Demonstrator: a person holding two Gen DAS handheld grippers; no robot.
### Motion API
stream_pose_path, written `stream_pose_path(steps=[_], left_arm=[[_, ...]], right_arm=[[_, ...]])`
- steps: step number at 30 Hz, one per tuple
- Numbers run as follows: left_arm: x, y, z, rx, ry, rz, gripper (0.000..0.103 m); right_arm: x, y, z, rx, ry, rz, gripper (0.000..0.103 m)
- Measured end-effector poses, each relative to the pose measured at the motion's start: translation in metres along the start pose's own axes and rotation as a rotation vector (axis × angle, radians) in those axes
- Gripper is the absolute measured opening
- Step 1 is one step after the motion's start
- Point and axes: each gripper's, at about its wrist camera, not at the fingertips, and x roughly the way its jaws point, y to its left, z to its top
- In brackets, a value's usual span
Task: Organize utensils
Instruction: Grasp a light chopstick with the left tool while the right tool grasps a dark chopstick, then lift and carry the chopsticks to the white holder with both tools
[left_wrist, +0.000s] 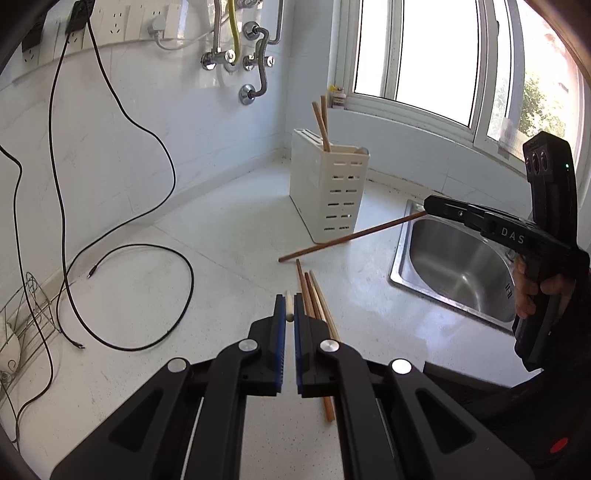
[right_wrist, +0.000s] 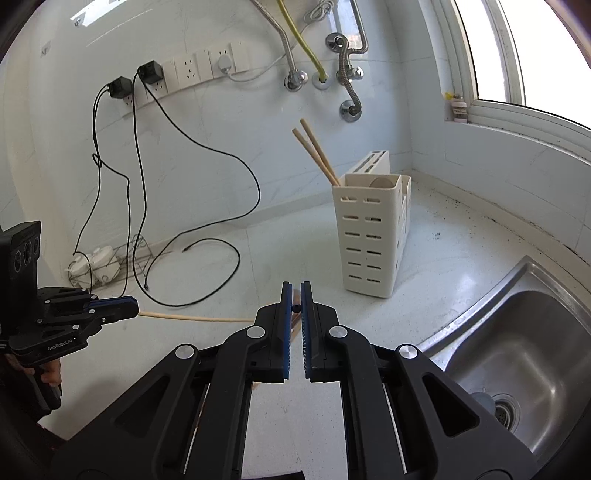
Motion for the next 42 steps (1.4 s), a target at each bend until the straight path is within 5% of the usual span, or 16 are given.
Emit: stream_pose_path(steps=[10,28,42], left_arm=[[0.003,0.006,0.04,-0.021,-0.088,0.041,0.004],[0.009,0.019,0.069,-0.076,-0.169,0.061,0.003],[-0.008,-0.03,0.133,0.028,-0.33,-0.151,0.003]], right_arm=[[-0.004,-0.003,0.04,-0.013,-0.132,0.017,0.004],[0.006,-0.002,0.065,-0.021,-0.177,0.034,0.004],[-0.043,-0.01,0.133,-0.129,-0.356,-0.04,0.004]])
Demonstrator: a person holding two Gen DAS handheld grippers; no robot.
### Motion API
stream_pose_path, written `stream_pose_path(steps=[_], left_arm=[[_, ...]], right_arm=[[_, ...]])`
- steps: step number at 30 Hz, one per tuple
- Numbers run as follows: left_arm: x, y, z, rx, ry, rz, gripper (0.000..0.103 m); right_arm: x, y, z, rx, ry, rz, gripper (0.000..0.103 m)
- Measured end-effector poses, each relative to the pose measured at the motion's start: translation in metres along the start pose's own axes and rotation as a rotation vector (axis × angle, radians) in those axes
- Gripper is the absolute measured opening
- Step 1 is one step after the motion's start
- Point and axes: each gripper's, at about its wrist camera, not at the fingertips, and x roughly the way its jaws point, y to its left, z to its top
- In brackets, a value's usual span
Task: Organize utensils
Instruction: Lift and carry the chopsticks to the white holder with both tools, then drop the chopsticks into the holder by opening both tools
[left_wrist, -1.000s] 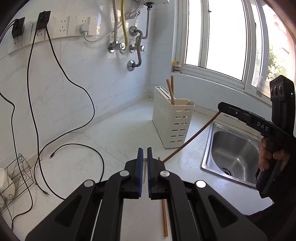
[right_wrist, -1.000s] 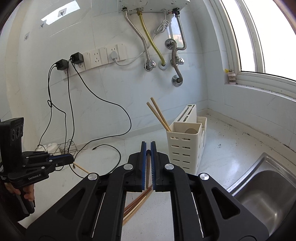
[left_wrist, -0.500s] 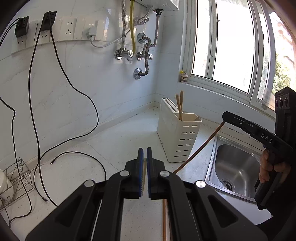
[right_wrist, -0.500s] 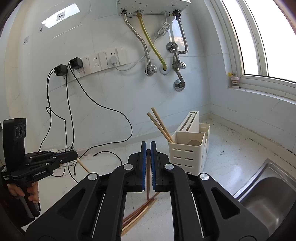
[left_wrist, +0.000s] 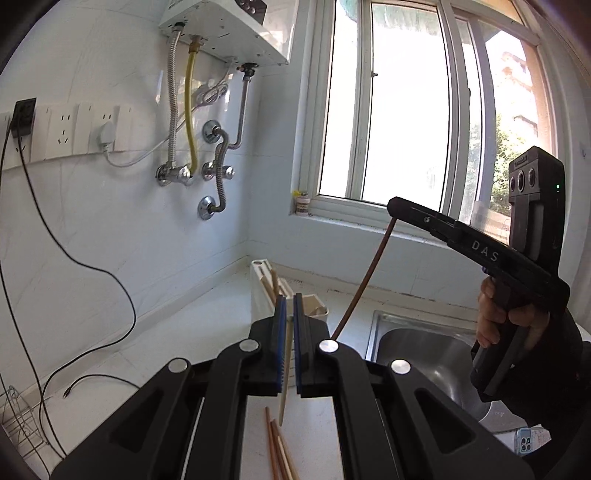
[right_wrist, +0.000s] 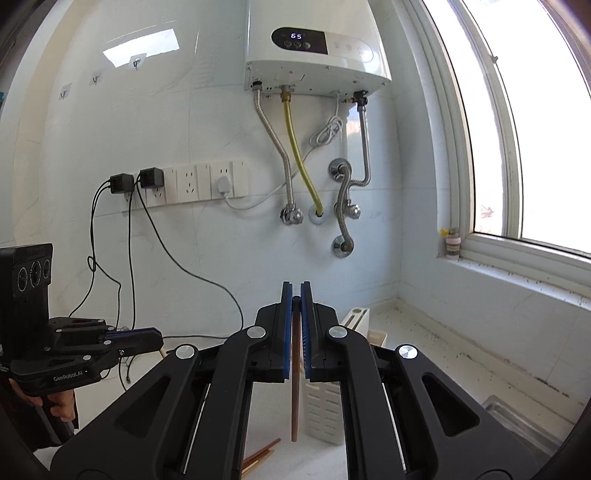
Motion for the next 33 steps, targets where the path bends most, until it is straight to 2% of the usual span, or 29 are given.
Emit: stream_pose_path(steps=[4,6,11,15,17,21,27,33], left_arm=[[0.009,-0.009,0.029,-0.021,-0.065,-0.068,0.003],[0.013,-0.011,0.043,-0.025,-0.103,-0.079,0.003],[0.032,-0.009,0.072,-0.042,-0.153,-0.083,0.003],[0.055,0.0,0.085,-0.063,-0.172,-0.095,0.003],[0.069,0.007,0.088,-0.078,-0.171,-0.073,0.003],[0.089,0.015,0.089,-0.075,-0.173,-0.039,0.003],[0.115,0.018,0.085,-0.082,-0.17,-0.035,0.003],[0.14,0.011,0.067,-0.05,-0.1,-0.054,0.003]], right_arm=[[-0.002,-0.014,0.03,0.037,-0.036,-0.01,0.004],[-0.004,-0.018,0.044,0.043,-0.069,-0.008,0.004],[-0.001,-0.025,0.069,0.011,-0.136,-0.053,0.004],[0.014,-0.035,0.08,0.013,-0.138,-0.074,0.004],[0.022,-0.039,0.084,0.01,-0.147,-0.08,0.004],[0.04,-0.049,0.083,0.019,-0.146,-0.091,0.004],[0.071,-0.062,0.064,0.025,-0.065,-0.104,0.004],[0.093,-0.069,0.041,0.032,0.014,-0.094,0.004]])
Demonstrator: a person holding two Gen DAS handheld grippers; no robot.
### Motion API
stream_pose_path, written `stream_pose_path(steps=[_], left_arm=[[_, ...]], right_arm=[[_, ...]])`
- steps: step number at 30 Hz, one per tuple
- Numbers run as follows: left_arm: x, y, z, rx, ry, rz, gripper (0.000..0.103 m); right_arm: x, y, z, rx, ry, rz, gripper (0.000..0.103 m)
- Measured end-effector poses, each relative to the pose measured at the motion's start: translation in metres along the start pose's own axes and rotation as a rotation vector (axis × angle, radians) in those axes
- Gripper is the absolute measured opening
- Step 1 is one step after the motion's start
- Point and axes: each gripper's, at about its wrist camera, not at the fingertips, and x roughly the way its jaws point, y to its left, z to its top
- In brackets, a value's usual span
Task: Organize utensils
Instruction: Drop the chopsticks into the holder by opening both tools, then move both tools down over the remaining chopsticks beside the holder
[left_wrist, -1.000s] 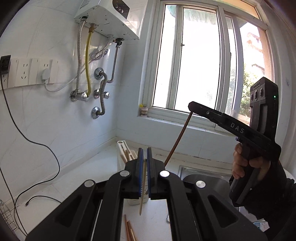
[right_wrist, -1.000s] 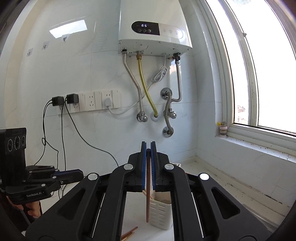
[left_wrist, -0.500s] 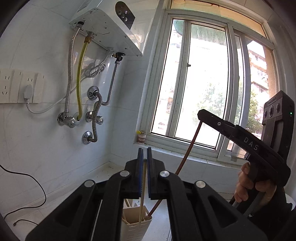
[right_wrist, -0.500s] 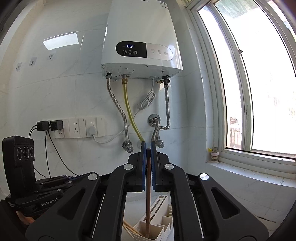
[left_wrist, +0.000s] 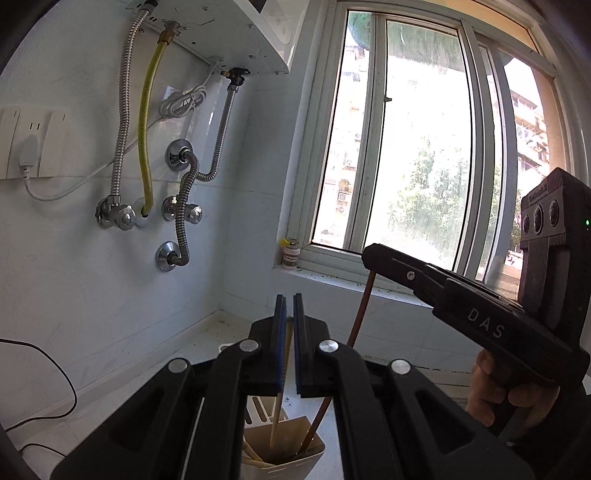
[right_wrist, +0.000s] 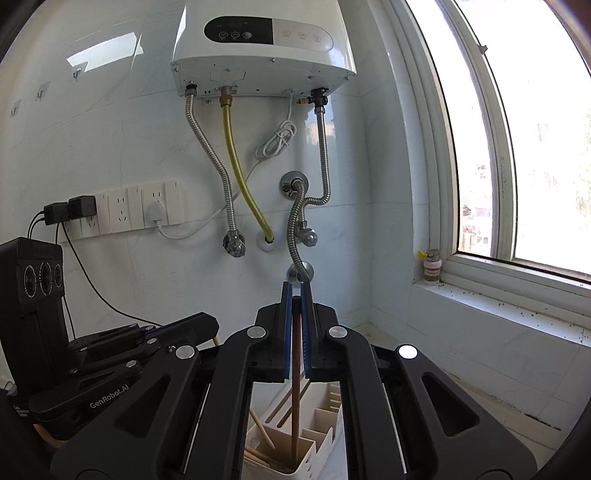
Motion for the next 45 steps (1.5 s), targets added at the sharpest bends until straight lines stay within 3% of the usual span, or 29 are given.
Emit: stream_pose_path(steps=[9,25,28,30,33,36,40,42,45], left_arm=[[0.02,0.0,-0.029,0.015,0.128,0.024,0.004],[0.019,0.005,-0.031,0.015,0.197,0.042,0.004],[0.016,0.007,-0.028,0.011,0.194,0.063,0.024],[0.013,0.01,-0.026,-0.006,0.181,0.078,0.029],[0.005,0.012,-0.021,-0.014,0.165,0.087,0.029],[-0.012,0.011,-0.013,-0.005,0.138,0.105,0.029],[-0.049,0.007,-0.006,0.016,0.114,0.125,0.031],[-0.072,0.007,-0.01,0.023,0.115,0.135,0.032],[-0.102,0.016,-0.029,-0.028,0.156,0.142,0.034]], right_arm=[[0.026,-0.007,-0.03,0.024,0.1,0.014,0.004],[0.04,-0.018,-0.055,0.073,0.22,0.041,0.005],[0.04,-0.019,-0.058,0.081,0.231,0.045,0.005],[0.04,-0.019,-0.059,0.082,0.234,0.04,0.005],[0.036,-0.021,-0.058,0.093,0.226,0.042,0.008],[0.028,-0.023,-0.051,0.096,0.198,0.042,0.019],[0.013,-0.022,-0.039,0.089,0.153,0.05,0.021],[0.002,-0.019,-0.035,0.081,0.138,0.072,0.021],[-0.015,-0.009,-0.036,0.072,0.142,0.091,0.029]])
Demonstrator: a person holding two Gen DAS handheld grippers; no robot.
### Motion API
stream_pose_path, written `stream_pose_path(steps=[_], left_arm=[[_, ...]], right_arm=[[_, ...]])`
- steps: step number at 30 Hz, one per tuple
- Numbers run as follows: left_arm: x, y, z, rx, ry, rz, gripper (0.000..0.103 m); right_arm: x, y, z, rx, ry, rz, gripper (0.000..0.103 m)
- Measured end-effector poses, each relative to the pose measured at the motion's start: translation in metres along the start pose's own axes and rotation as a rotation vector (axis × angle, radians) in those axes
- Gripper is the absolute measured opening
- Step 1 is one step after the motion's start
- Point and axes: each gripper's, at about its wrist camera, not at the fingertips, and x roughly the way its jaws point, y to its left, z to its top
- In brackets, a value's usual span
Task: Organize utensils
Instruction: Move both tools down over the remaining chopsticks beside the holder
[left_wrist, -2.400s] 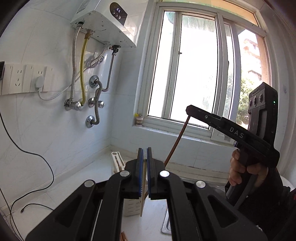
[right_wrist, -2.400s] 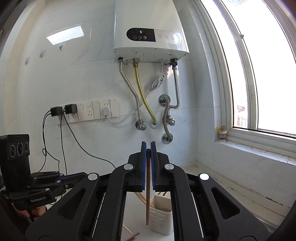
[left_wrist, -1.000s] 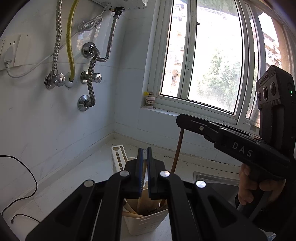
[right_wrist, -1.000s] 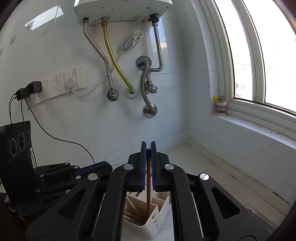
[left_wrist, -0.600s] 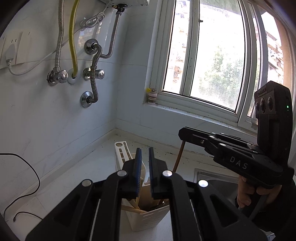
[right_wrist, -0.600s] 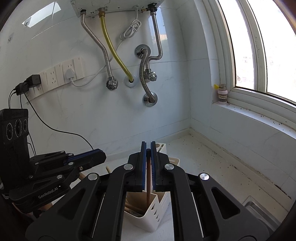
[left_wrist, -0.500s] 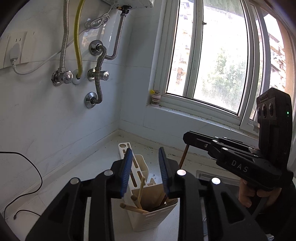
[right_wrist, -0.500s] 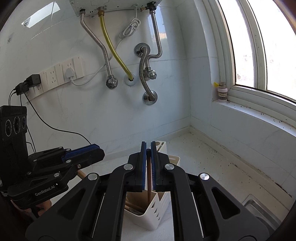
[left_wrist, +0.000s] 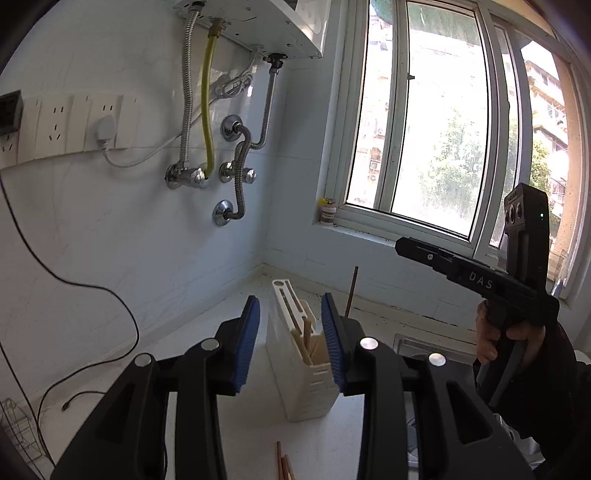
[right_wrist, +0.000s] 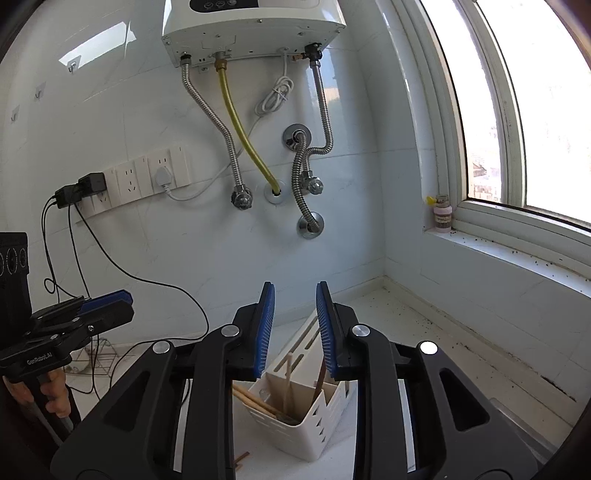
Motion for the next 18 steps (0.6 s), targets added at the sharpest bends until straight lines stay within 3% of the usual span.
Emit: stream_pose_path(steps=[4,9,18], left_arm=[[-0.021,0.015,-0.047,-0.037,0.104,0.069,0.034],[-0.042,0.018,-0.104,-0.008,0.196,0.122,0.034],[-0.064,0.03,-0.18,-0.034,0.328,0.075,0.034]], right_arm=[[-0.011,0.02,-0.018,-0.027,0.04,0.027,0.031],[-0.011,0.044,-0.056,-0.038,0.125,0.053,0.032],[0.03,0.076,-0.148,-0.031,0.369,0.039,0.032]])
